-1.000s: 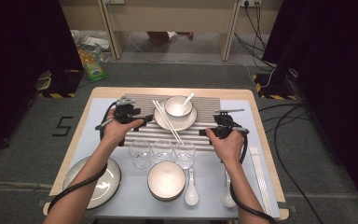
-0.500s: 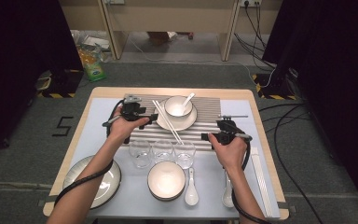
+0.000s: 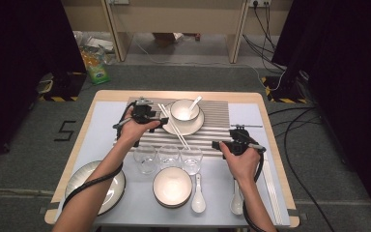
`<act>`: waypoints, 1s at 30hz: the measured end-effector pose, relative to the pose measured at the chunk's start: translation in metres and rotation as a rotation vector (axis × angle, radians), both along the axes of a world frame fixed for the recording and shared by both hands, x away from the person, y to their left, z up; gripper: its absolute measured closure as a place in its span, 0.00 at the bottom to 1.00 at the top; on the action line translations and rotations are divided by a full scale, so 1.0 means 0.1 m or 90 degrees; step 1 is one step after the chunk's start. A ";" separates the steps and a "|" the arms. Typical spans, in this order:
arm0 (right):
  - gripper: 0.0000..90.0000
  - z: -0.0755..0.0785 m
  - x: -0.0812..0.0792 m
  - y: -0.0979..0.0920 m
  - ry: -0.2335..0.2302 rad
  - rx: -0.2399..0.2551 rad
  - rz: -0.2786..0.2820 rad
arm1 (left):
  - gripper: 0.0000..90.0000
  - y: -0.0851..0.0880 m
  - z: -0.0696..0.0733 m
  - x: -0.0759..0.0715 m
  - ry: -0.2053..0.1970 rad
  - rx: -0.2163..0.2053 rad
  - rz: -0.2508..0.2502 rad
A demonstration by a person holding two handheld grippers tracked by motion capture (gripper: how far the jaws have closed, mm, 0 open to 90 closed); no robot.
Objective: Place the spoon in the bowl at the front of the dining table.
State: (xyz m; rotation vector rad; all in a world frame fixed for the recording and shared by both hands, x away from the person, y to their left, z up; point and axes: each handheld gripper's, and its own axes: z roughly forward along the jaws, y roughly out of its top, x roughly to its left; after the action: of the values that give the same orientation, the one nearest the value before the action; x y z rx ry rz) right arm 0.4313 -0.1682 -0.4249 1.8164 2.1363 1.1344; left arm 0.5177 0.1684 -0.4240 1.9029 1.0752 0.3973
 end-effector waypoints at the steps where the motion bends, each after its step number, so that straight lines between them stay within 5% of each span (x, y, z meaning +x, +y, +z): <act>1: 0.57 0.00 0.00 0.00 -0.002 0.000 -0.001 | 0.34 -0.01 0.00 0.00 0.002 -0.002 0.001; 30: 0.56 -0.04 -0.03 -0.01 0.010 0.011 -0.005 | 0.34 -0.16 -0.07 0.11 0.010 0.026 -0.002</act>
State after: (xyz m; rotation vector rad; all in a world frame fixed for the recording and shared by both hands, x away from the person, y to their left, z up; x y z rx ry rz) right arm 0.4280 -0.1694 -0.4292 1.8464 2.1325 1.1445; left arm 0.5287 0.1524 -0.4312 1.9473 1.0821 0.4057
